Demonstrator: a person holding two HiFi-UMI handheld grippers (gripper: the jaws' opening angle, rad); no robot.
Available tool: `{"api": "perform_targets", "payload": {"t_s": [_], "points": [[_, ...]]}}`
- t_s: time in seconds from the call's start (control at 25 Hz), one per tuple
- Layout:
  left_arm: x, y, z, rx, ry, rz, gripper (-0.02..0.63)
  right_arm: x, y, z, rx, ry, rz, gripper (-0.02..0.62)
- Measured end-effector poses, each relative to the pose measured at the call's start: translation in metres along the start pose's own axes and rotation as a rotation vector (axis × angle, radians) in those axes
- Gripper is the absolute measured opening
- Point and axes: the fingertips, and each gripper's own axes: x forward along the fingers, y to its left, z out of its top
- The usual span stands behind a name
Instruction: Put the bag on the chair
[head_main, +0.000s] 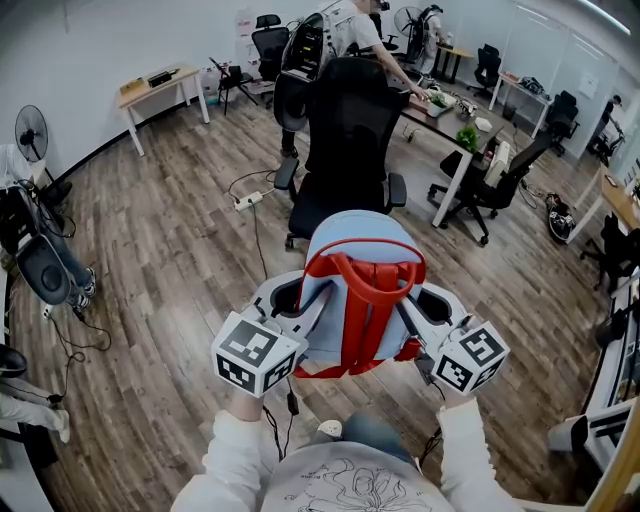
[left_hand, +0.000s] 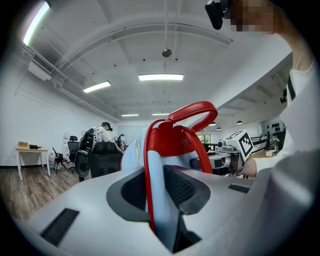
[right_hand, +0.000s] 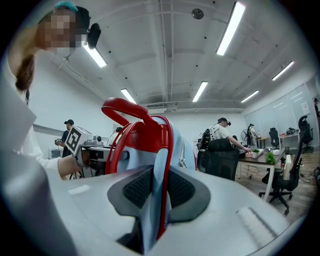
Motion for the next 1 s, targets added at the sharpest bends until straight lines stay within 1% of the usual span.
{"api": "perform_targets", "payload": {"t_s": [0.28, 0.48, 0.76, 1.0], "points": [[0.012, 0.015, 0.000, 0.003, -0.001, 0.009, 0.091, 0.016, -0.012, 0.000, 0.008, 0.004, 0.010, 0.081], [0.035, 0.041, -0.002, -0.009, -0.001, 0.016, 0.091, 0.043, -0.034, -0.001, 0.003, 0.004, 0.020, 0.081], [0.084, 0.087, -0.001, -0.013, 0.010, 0.040, 0.091, 0.091, -0.084, -0.001, 0.012, 0.014, 0.050, 0.081], [0.138, 0.114, 0.006, -0.019, 0.006, 0.076, 0.091, 0.123, -0.141, 0.004, 0.008, 0.012, 0.082, 0.081]]}}
